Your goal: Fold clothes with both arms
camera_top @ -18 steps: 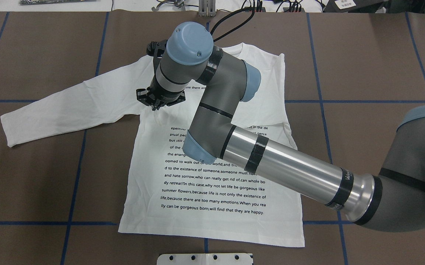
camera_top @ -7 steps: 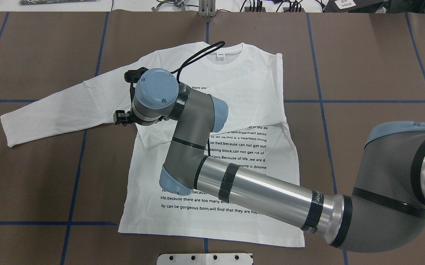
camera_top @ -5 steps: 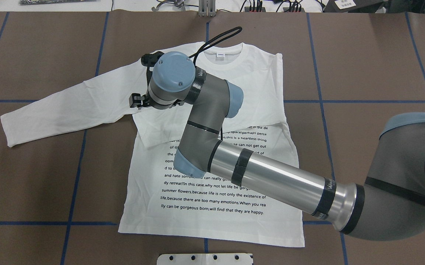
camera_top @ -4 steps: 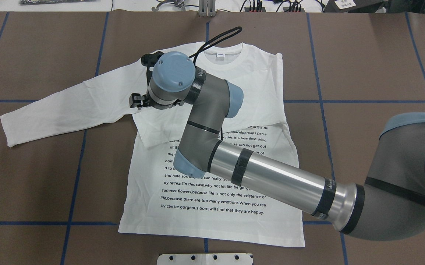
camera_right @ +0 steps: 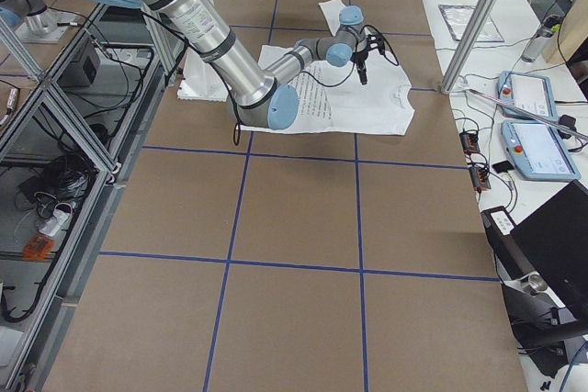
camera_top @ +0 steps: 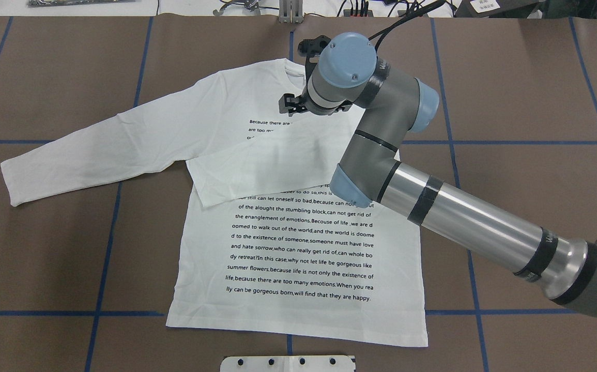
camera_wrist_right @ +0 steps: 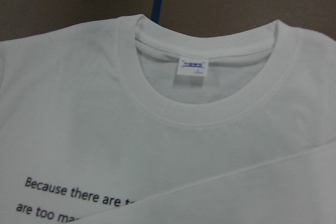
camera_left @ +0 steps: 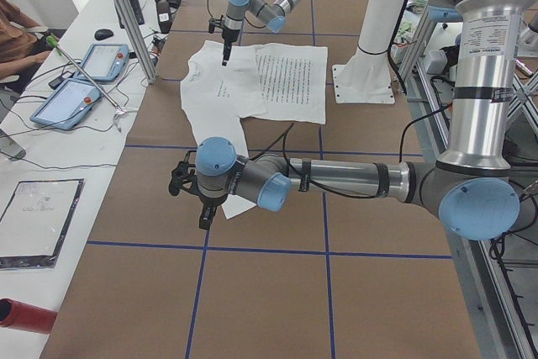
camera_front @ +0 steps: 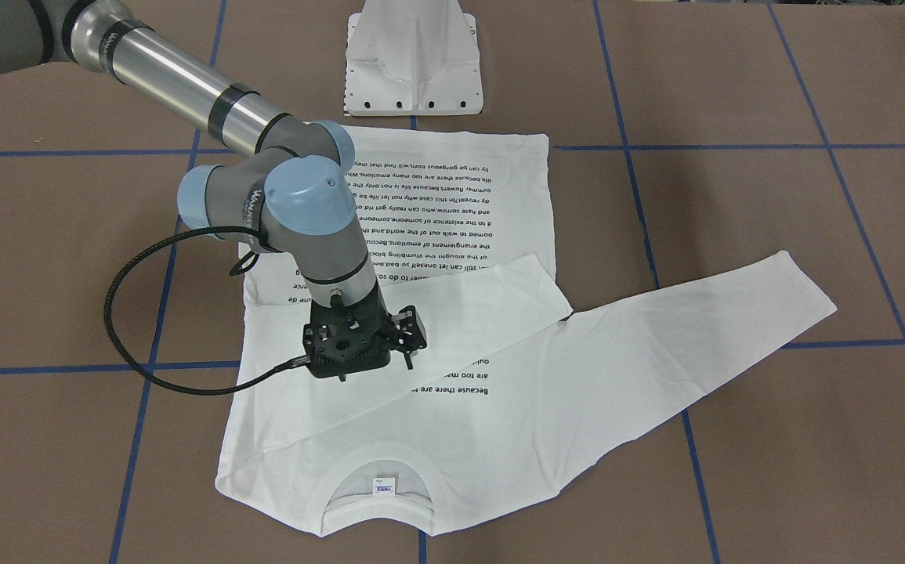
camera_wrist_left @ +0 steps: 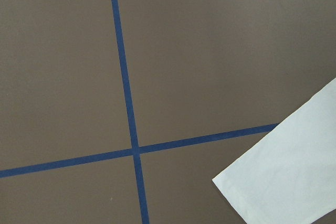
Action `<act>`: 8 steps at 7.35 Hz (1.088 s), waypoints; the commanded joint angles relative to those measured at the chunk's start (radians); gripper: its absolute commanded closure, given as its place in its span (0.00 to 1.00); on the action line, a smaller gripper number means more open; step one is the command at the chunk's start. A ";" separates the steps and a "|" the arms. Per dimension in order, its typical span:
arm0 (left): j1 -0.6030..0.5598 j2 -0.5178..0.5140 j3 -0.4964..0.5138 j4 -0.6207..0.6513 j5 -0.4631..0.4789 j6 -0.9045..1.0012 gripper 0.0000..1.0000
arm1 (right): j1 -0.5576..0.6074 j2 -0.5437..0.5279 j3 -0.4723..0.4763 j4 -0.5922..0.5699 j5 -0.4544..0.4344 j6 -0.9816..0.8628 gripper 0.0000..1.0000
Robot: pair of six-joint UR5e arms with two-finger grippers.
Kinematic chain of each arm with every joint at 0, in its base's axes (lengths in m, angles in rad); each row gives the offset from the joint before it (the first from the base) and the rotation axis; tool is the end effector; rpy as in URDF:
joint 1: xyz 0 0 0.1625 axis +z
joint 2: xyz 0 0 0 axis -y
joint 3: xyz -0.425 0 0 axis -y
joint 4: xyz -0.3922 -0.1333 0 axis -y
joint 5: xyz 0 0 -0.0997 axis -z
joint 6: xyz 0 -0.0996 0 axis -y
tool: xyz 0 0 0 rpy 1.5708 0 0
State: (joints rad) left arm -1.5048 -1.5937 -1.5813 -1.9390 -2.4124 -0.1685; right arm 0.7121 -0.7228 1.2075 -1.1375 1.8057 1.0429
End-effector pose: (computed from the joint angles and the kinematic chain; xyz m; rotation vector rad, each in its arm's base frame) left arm -0.0246 -0.5222 0.5964 0.2775 0.8675 0.0736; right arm -0.5361 -0.6082 0.2405 0.3532 -0.8700 0.0627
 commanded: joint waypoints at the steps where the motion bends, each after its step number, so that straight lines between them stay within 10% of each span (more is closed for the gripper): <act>1: 0.000 0.000 -0.008 0.000 -0.001 0.000 0.00 | 0.068 -0.075 0.003 0.004 -0.005 -0.102 0.02; 4: 0.000 -0.008 -0.009 0.000 -0.001 0.000 0.00 | 0.127 -0.101 -0.037 -0.001 -0.055 -0.181 0.03; 8: 0.000 -0.006 -0.011 0.000 -0.001 0.000 0.00 | 0.127 -0.083 -0.101 0.002 -0.052 -0.196 0.42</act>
State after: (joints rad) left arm -1.5048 -1.6011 -1.5917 -1.9390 -2.4136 -0.1696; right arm 0.8428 -0.8158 1.1244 -1.1355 1.7522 0.8482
